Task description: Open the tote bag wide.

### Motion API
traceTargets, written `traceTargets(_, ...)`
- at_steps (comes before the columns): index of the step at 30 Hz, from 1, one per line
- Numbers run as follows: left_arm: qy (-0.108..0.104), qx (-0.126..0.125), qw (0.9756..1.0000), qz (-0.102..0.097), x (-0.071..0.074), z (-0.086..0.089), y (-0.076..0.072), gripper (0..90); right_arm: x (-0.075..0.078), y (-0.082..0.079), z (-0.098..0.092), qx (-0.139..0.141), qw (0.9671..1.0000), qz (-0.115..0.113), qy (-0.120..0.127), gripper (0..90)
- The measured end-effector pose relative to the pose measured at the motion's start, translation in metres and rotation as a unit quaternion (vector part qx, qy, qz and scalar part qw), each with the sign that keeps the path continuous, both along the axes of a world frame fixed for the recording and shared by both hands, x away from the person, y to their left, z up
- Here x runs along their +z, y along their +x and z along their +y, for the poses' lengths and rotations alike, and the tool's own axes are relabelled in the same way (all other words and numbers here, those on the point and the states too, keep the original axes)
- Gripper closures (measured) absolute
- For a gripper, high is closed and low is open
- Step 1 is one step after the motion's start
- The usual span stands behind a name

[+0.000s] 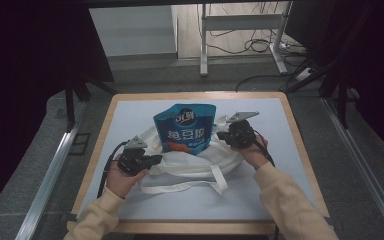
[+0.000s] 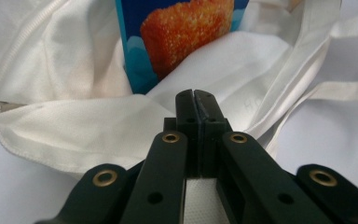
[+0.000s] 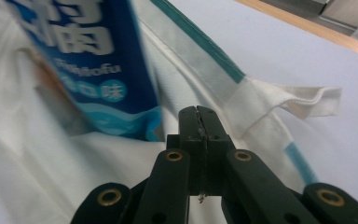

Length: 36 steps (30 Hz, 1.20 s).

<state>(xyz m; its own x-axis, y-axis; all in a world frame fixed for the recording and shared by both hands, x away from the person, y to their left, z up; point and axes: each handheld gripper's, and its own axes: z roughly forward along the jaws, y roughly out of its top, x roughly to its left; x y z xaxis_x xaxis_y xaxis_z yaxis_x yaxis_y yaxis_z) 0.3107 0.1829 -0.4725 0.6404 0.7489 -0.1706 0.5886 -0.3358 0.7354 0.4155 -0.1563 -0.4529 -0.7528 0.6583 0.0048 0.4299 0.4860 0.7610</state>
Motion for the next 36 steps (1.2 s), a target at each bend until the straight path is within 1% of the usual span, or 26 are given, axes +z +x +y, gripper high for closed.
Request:
traceTargets(1, 0.007, 0.002, 1.0, -0.004, 0.0, -0.001, -0.002, 89.7, -0.001, 0.002, 0.001, -0.004, 1.0, 0.001, -0.007, 89.1)
traceTargets(2, 0.01, 0.002, 0.9999, -0.004, 0.0, -0.001, -0.003, 89.7, -0.002, 0.005, 0.001, -0.007, 0.9999, 0.0, -0.013, 89.1)
traceTargets(4, 0.01, 0.002, 0.9999, -0.003, 0.0, -0.001, -0.004, 89.8, -0.006, 0.009, 0.0, -0.016, 0.9997, 0.006, -0.016, 89.1)
traceTargets(6, 0.011, 0.001, 0.9999, 0.003, -0.003, 0.0, -0.005, 89.8, -0.01, 0.014, -0.002, -0.025, 0.9994, 0.012, -0.022, 89.1)
traceTargets(8, 0.012, 0.001, 0.9999, 0.005, -0.005, 0.0, -0.005, 89.8, -0.012, 0.016, -0.003, -0.03, 0.9992, 0.015, -0.024, 89.1)
traceTargets(10, 0.011, -0.002, 0.9999, 0.011, -0.008, 0.001, -0.005, 89.8, -0.016, 0.022, -0.006, -0.036, 0.9989, 0.023, -0.018, 89.1)
traceTargets(15, 0.007, -0.005, 0.9998, 0.018, -0.011, 0.002, -0.005, 89.8, -0.019, 0.026, -0.005, -0.041, 0.9987, 0.019, -0.025, 89.1)
traceTargets(16, 0.01, -0.009, 0.9997, 0.021, -0.012, 0.002, -0.006, 89.8, -0.02, 0.029, -0.005, -0.046, 0.9983, 0.021, -0.029, 89.2)
traceTargets(17, 0.01, -0.009, 0.9997, 0.021, -0.012, 0.002, -0.006, 89.8, -0.02, 0.03, -0.004, -0.048, 0.9981, 0.022, -0.031, 89.1)
traceTargets(19, 0.008, -0.012, 0.9995, 0.029, -0.016, 0.002, -0.007, 89.8, -0.021, 0.032, -0.002, -0.051, 0.9977, 0.026, -0.036, 89.2)
traceTargets(22, 0.009, -0.012, 0.9994, 0.032, -0.019, 0.002, -0.007, 89.8, -0.024, 0.036, -0.001, -0.055, 0.9972, 0.021, -0.047, 89.2)
traceTargets(24, 0.007, -0.015, 0.9992, 0.038, -0.022, 0.002, -0.007, 89.8, -0.025, 0.038, -0.002, -0.057, 0.9972, 0.027, -0.041, 89.2)
traceTargets(26, 0.008, -0.016, 0.999, 0.04, -0.024, 0.002, -0.007, 89.8, -0.027, 0.039, -0.002, -0.057, 0.9971, 0.029, -0.042, 89.2)
traceTargets(29, 0.014, -0.018, 0.9989, 0.04, -0.026, -0.001, -0.007, 89.8, -0.029, 0.04, -0.001, -0.06, 0.9968, 0.03, -0.043, 89.2)
traceTargets(31, 0.016, -0.017, 0.9991, 0.035, -0.027, -0.002, -0.008, 89.8, -0.029, 0.04, -0.001, -0.061, 0.9969, 0.031, -0.04, 89.2)
traceTargets(32, 0.015, -0.016, 0.9993, 0.031, -0.027, -0.002, -0.007, 89.8, -0.028, 0.039, -0.002, -0.062, 0.9972, 0.029, -0.032, 89.2)
traceTargets(33, 0.015, -0.016, 0.9993, 0.031, -0.027, -0.002, -0.007, 89.7, -0.028, 0.039, -0.002, -0.062, 0.9972, 0.029, -0.032, 89.2)
traceTargets(34, 0.01, -0.017, 0.9995, 0.023, -0.025, -0.002, -0.007, 89.7, -0.024, 0.034, -0.006, -0.059, 0.9979, 0.023, -0.014, 89.2)
traceTargets(35, 0.006, -0.015, 0.9997, 0.019, -0.024, -0.001, -0.008, 89.7, -0.02, 0.03, -0.008, -0.055, 0.9982, 0.02, -0.005, 89.2)
traceTargets(36, -0.001, -0.014, 0.9998, 0.012, -0.022, 0.0, -0.007, 89.7, -0.016, 0.027, -0.009, -0.051, 0.9986, 0.014, 0.0, 89.2)
